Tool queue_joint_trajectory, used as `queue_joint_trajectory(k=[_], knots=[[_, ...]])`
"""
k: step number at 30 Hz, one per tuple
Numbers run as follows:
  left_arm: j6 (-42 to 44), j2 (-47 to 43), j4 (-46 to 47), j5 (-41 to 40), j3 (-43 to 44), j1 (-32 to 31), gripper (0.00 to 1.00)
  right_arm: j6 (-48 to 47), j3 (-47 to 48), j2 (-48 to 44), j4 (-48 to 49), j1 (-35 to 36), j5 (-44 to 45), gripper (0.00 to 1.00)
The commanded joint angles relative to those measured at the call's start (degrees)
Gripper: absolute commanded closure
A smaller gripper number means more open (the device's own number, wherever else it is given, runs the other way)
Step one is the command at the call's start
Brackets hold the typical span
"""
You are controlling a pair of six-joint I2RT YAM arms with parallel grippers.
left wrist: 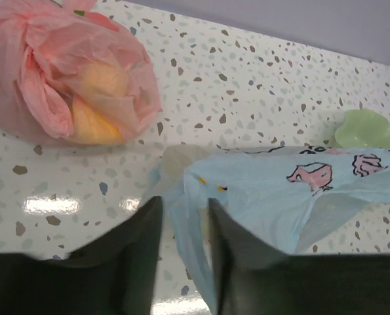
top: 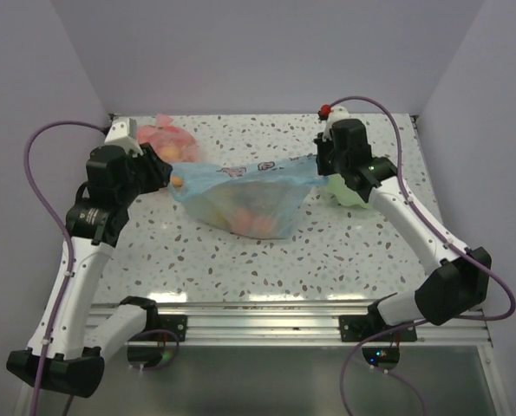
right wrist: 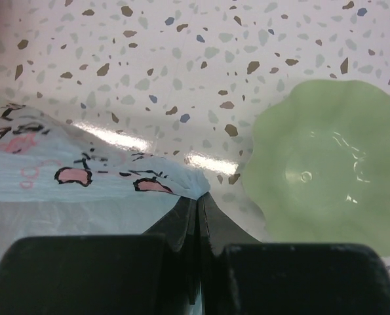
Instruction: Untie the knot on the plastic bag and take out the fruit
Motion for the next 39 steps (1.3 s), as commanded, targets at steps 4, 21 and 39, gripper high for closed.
queue_joint_trajectory(k=[4,21,39], knots=[[5.8,0.6,-1.4,-7.4,7.1,0.3,0.11,-5.0,2.1,-2.2,-1.6,1.7,-2.4,1.0],[27.9,13.4,5.1,-4.5,9.0,-25.0,0.0,-7.9,5.5,-1.4,-3.7,4.5,-6.4,1.0],[30.6,23.6,17.6,-10.5,5.6,-31.9,0.02,-7.9,6.2,-3.0,-4.7,4.4,-6.4,1.0]])
